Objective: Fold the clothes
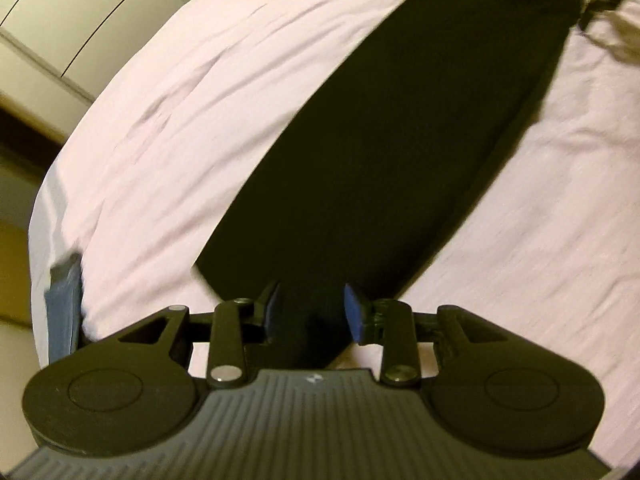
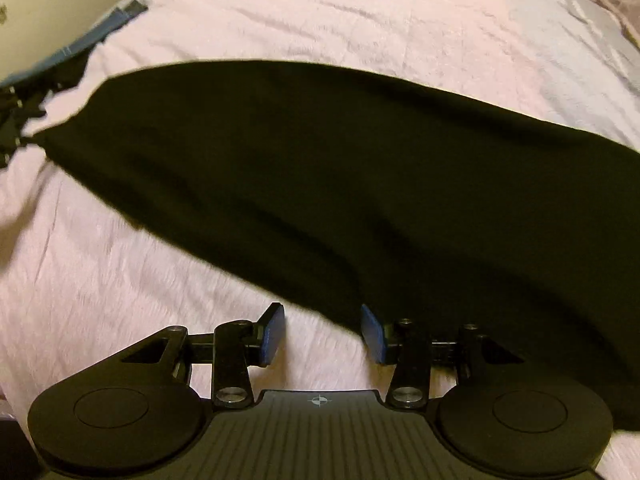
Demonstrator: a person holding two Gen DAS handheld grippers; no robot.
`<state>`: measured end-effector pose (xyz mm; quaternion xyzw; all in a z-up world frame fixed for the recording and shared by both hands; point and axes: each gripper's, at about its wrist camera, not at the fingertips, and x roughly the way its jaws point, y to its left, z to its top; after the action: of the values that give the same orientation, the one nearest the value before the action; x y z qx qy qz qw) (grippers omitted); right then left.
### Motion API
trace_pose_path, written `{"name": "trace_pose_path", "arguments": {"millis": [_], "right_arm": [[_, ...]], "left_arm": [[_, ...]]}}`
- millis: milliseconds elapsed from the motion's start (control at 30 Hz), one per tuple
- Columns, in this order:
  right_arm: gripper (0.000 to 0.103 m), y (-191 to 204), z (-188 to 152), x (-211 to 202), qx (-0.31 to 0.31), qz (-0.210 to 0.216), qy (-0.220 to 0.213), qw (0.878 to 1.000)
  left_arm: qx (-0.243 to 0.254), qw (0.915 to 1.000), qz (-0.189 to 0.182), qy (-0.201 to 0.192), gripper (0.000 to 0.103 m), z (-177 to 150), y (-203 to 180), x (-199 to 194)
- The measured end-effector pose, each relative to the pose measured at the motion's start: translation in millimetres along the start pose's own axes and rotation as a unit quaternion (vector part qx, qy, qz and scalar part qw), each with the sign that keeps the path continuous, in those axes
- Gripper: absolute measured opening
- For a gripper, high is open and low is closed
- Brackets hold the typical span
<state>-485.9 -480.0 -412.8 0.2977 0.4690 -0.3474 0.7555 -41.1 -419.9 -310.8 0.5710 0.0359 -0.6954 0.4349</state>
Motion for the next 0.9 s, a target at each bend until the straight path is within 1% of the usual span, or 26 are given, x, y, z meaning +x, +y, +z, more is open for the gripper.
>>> {"name": "trace_pose_path", "arguments": {"millis": [67,133,233,300,367,400,433,500,567,633,667,733,800,867,900], "right_arm": [[0.046,8.4,1.7,-7.9,0.005,-0.014,-0.001,1.0],[0.046,27.3,5.3,-13.4,0.008,-0.027,-0.014,1.0],[0.046,54.6,23.7,-9.5,0.012,-0.024,-0.038,0.999],[0.046,74.4,36.9,2.6,0.008,-0.012,-0.044,0.999],[0.046,94.0,49.6,19.2,-0.002,0.0,-0.042,0.999],[0.046,105.8,56.6,28.6,-0.013,0.005,-0.038,0.999],[0.046,119.8,55.7,31.4,-0.025,0.009,-0.038,0.999],[0.046,145.4,65.2,39.0,-0.06,0.019,-0.046,0.997],[0.047,172.3,73.3,47.1,-0.113,0.03,-0.055,0.992],[0.048,202.5,80.3,55.4,-0.172,0.041,-0.065,0.982],[0.048,220.4,83.1,59.7,-0.203,0.049,-0.07,0.975],[0.049,261.3,87.5,70.7,-0.272,0.064,-0.087,0.956],[0.049,296.6,86.7,85.0,-0.342,0.059,-0.111,0.931],[0.049,331.6,85.9,99.3,-0.409,0.054,-0.135,0.901],[0.049,341.7,85.9,107.7,-0.425,0.056,-0.138,0.893]], "left_arm": [[-0.011,0.9999,0.001,0.001,0.03,-14.1,14.9,5.3],[-0.038,0.9993,-0.004,-0.003,0.03,-21.4,28.8,13.3],[-0.086,0.996,-0.02,-0.014,0.03,-25.5,46.4,25.9],[-0.092,0.9951,-0.037,-0.005,0.03,-24.9,43.9,39.2],[-0.079,0.9956,-0.05,0.006,0.03,-33.8,36.2,49.1],[-0.074,0.9959,-0.051,0.006,0.03,-39.5,32.7,50.1],[-0.069,0.9963,-0.051,0.004,0.03,-45.2,29.5,49.3],[-0.074,0.9962,-0.045,0.004,0.03,-53.8,31.0,42.9],[-0.083,0.9959,-0.035,0.008,0.03,-62.7,35.4,36.6],[-0.1,0.9946,-0.022,0.019,0.03,-76.1,44.1,30.1],[-0.109,0.9936,-0.015,0.025,0.03,-82.9,48.3,26.5],[-0.129,0.9912,0.0,0.031,0.03,-95.9,55.9,17.9],[-0.149,0.9881,0.012,0.034,0.03,-105.3,59.0,7.7],[-0.172,0.9843,0.022,0.035,0.03,-112.3,60.3,-2.3],[-0.182,0.9823,0.027,0.033,0.03,-115.7,61.0,-6.2]]}}
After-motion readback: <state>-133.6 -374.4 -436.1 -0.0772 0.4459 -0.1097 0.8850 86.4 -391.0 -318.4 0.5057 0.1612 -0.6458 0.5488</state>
